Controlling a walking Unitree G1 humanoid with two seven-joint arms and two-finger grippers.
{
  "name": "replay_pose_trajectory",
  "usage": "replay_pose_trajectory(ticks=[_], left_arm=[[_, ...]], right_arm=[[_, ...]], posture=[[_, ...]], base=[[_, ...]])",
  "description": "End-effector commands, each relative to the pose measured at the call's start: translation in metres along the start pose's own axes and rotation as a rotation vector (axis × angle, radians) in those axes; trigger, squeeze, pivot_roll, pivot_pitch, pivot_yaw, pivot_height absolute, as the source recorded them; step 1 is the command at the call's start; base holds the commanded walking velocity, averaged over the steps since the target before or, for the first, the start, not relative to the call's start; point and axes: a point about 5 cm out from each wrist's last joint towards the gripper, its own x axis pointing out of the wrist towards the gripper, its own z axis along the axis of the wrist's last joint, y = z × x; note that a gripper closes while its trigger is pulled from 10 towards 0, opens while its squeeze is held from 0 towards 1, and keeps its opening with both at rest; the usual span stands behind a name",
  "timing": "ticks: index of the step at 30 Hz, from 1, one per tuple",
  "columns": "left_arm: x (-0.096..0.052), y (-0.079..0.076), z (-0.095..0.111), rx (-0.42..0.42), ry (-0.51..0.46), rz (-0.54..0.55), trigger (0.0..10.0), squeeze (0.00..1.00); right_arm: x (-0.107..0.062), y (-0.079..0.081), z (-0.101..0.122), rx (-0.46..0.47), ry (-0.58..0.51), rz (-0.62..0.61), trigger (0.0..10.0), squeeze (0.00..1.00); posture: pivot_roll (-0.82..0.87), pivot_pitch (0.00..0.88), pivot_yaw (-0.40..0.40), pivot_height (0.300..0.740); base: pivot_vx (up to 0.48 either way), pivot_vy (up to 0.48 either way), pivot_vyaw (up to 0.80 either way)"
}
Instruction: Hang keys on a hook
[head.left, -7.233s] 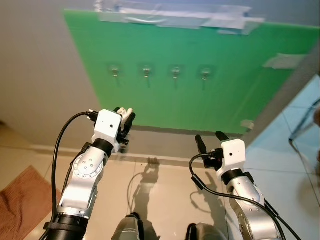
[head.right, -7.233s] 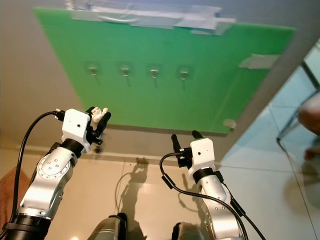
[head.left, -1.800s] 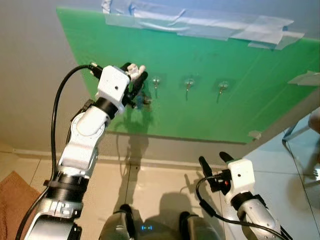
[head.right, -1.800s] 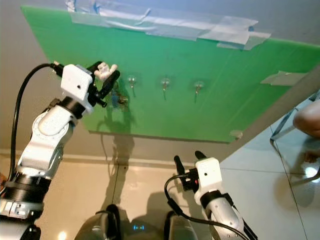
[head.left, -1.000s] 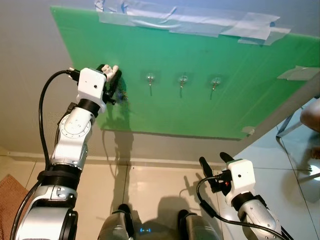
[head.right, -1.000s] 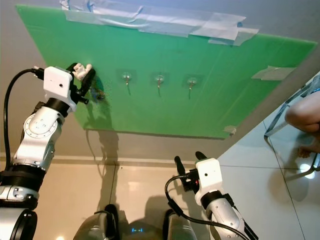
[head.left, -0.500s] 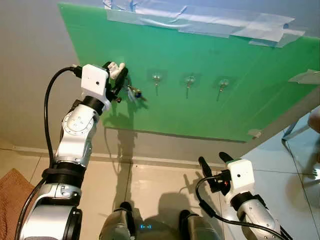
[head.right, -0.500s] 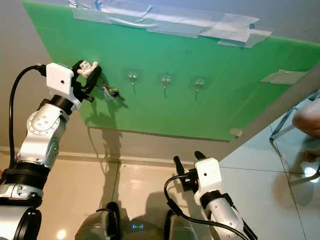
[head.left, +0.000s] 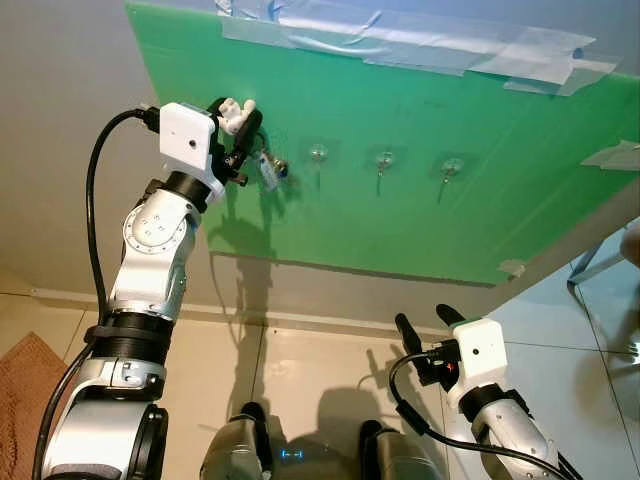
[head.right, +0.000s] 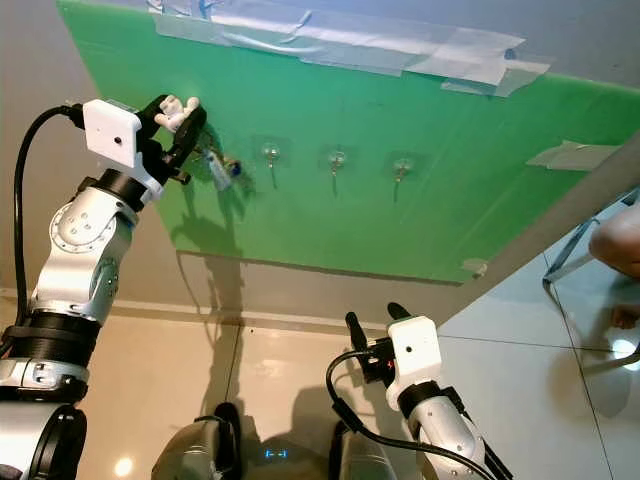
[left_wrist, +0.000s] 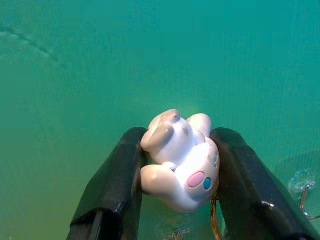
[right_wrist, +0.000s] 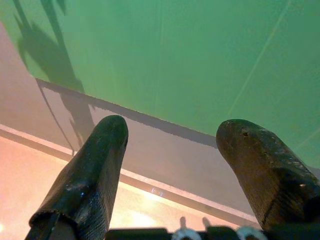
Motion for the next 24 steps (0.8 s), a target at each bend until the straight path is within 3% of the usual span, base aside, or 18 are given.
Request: replay_pose_trajectory(ticks=[1,6,8,15,19,24], left_arm=[[0.007,0.013,0.011,0.016,-0.027,0.055,0.0,0.00],[0.004,0.025,0.004,-0.002,0.009,0.107,0.0,0.00],[-0.001,0.036,-0.004,-0.025,0.047,0.162,0.0,0.00],[-0.007,0.047,-0.014,-0.073,0.092,0.228,0.0,0.00],[-0.016,0.060,-0.027,-0.161,0.153,0.316,0.0,0.00],[-0.025,0.064,-0.042,-0.239,0.214,0.382,0.0,0.00]], right_arm=[[-0.003,-0.001,-0.006,0.000,0.022,-0.009,10.0,0.00],[-0.003,-0.001,-0.006,0.001,0.022,-0.009,10.0,0.00],[-0.003,-0.001,-0.006,0.001,0.024,-0.008,10.0,0.00],[-0.003,-0.001,-0.006,0.002,0.025,-0.005,10.0,0.00],[-0.003,-0.001,-0.006,0.002,0.027,0.000,10.0,0.00],[-0.002,-0.001,-0.006,0.001,0.028,0.004,10.0,0.00]], posture=[[-0.21,0.221,-0.029,0.740],[-0.21,0.221,-0.030,0.740],[-0.21,0.222,-0.030,0.740],[-0.21,0.222,-0.030,0.740],[-0.21,0.222,-0.030,0.740],[-0.20,0.213,-0.034,0.740]], base=[[0.000,0.000,0.00],[0.000,0.000,0.00],[0.000,0.000,0.00],[0.000,0.000,0.00],[0.000,0.000,0.00],[0.000,0.000,0.00]])
